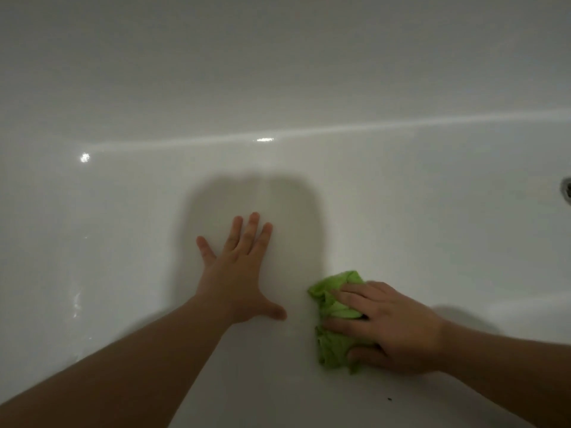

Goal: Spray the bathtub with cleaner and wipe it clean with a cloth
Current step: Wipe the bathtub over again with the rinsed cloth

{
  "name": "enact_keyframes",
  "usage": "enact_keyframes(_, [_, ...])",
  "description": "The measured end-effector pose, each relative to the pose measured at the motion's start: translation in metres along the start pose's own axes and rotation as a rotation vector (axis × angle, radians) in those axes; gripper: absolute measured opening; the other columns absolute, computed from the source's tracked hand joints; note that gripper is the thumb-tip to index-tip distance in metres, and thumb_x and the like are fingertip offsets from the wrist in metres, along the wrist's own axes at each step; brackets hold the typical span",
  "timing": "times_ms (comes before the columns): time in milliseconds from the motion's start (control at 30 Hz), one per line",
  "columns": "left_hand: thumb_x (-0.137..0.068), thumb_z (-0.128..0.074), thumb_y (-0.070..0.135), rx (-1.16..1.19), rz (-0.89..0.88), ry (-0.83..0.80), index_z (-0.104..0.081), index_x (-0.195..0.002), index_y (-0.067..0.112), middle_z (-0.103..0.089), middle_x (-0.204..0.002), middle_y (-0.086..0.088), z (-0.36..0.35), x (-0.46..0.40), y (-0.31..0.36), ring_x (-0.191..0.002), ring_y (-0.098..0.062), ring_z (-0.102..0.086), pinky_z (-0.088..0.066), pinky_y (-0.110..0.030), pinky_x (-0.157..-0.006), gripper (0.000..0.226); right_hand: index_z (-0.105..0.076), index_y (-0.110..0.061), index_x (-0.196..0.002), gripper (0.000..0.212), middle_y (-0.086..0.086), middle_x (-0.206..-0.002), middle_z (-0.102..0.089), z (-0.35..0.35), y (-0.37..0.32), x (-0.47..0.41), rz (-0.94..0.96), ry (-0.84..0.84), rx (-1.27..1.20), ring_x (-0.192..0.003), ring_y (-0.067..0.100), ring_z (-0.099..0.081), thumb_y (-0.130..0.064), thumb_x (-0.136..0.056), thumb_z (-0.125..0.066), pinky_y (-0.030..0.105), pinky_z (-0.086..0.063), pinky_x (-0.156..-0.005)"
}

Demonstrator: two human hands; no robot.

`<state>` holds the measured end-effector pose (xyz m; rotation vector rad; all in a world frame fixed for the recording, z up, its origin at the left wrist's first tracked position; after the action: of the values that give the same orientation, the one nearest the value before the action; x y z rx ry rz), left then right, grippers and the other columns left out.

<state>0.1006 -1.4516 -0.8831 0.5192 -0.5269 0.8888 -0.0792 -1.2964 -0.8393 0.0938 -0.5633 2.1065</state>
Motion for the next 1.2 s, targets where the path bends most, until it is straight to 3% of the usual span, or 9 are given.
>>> enact_keyframes(133, [-0.041,-0.064,0.098,0.017,0.020,-0.001,0.030,-0.156,0.034,0.046,-0.158,0.008,0.002,-0.005,0.006,-0.150,-0.020,0.037,0.003,-0.080,-0.112,0.162,-0.060,-0.033,-0.141,0.054,0.011,-0.145,-0.056,0.013,0.044,-0.028,0.194,0.019,-0.001,-0.134,0.031,-0.052,-0.064,-0.097,-0.054,0.041,-0.048,-0.103])
enact_keyframes(233, [-0.040,-0.066,0.097,0.023,0.030,-0.001,0.030,-0.156,0.037,0.046,-0.158,0.008,0.004,-0.012,0.011,-0.150,-0.021,0.037,0.003,-0.081,-0.112,0.162,-0.059,-0.031,-0.143,0.057,0.015,-0.146,-0.055,0.045,0.134,-0.067,-0.053,0.165,0.091,-0.134,0.034,-0.049,-0.064,-0.097,-0.052,0.045,-0.047,-0.106])
enact_keyframes(367, [-0.039,-0.067,0.097,0.012,0.033,0.009,0.030,-0.155,0.039,0.045,-0.159,0.008,0.009,-0.021,0.018,-0.150,-0.021,0.036,0.003,-0.081,-0.111,0.161,-0.040,-0.041,-0.153,0.070,0.013,-0.162,-0.032,0.098,0.241,-0.085,-0.523,0.279,0.066,-0.147,0.040,-0.031,-0.074,-0.092,-0.045,0.055,-0.034,-0.117])
enact_keyframes(500, [-0.041,-0.068,0.096,0.028,0.038,0.027,0.028,-0.155,0.041,0.043,-0.160,0.008,0.015,-0.032,0.028,-0.150,-0.022,0.036,0.004,-0.081,-0.111,0.159,-0.042,-0.039,-0.153,0.071,0.012,-0.163,-0.031,0.105,0.245,-0.083,-0.652,0.337,0.011,-0.148,0.037,-0.026,-0.073,-0.090,-0.043,0.053,-0.029,-0.118])
enact_keyframes(700, [-0.044,-0.071,0.093,0.043,0.064,0.014,0.024,-0.157,0.040,0.040,-0.162,0.007,0.021,-0.036,0.037,-0.151,-0.023,0.034,0.001,-0.080,-0.112,0.158,-0.058,-0.038,-0.142,0.051,0.010,-0.144,-0.055,0.029,0.102,-0.013,-0.167,0.183,-0.054,-0.132,0.036,-0.053,-0.064,-0.098,-0.052,0.048,-0.052,-0.093])
enact_keyframes(800, [-0.046,-0.072,0.091,0.063,0.081,0.011,0.024,-0.157,0.040,0.040,-0.162,0.007,0.019,-0.033,0.040,-0.151,-0.023,0.035,0.000,-0.080,-0.113,0.157,-0.055,-0.040,-0.144,0.052,0.010,-0.145,-0.056,0.004,0.042,0.034,0.030,0.050,-0.059,-0.129,0.031,-0.053,-0.065,-0.099,-0.051,0.047,-0.050,-0.095])
enact_keyframes(967, [-0.044,-0.072,0.092,0.096,0.109,0.014,0.025,-0.157,0.042,0.042,-0.161,0.008,0.015,-0.033,0.047,-0.150,-0.021,0.036,0.001,-0.080,-0.113,0.157,-0.061,-0.030,-0.142,0.057,0.017,-0.143,-0.056,0.008,0.089,0.007,0.181,0.026,-0.015,-0.128,0.038,-0.056,-0.064,-0.097,-0.057,0.047,-0.050,-0.098])
enact_keyframes(1033, [-0.042,-0.073,0.091,0.102,0.118,0.025,0.023,-0.157,0.043,0.041,-0.161,0.009,0.015,-0.036,0.048,-0.151,-0.020,0.036,0.001,-0.080,-0.113,0.157,-0.061,-0.028,-0.143,0.060,0.019,-0.144,-0.056,0.029,0.138,-0.022,0.082,0.105,0.027,-0.130,0.041,-0.055,-0.065,-0.096,-0.056,0.050,-0.051,-0.100])
enact_keyframes(1200, [-0.042,-0.072,0.093,0.109,0.118,0.056,0.023,-0.156,0.043,0.040,-0.162,0.009,0.017,-0.045,0.053,-0.150,-0.020,0.036,0.005,-0.080,-0.112,0.157,-0.045,-0.039,-0.151,0.071,0.013,-0.158,-0.039,0.100,0.261,-0.061,-0.418,0.310,0.079,-0.144,0.041,-0.035,-0.075,-0.090,-0.044,0.056,-0.037,-0.115])
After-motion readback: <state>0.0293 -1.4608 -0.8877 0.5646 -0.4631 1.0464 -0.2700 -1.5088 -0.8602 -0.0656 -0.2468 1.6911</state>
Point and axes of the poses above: each hand's wrist, its own x-axis away from the middle knuckle, its own z-axis out of the back of the hand, y = z × x, the point moved 8 cm from there along -x, towards the middle knuckle
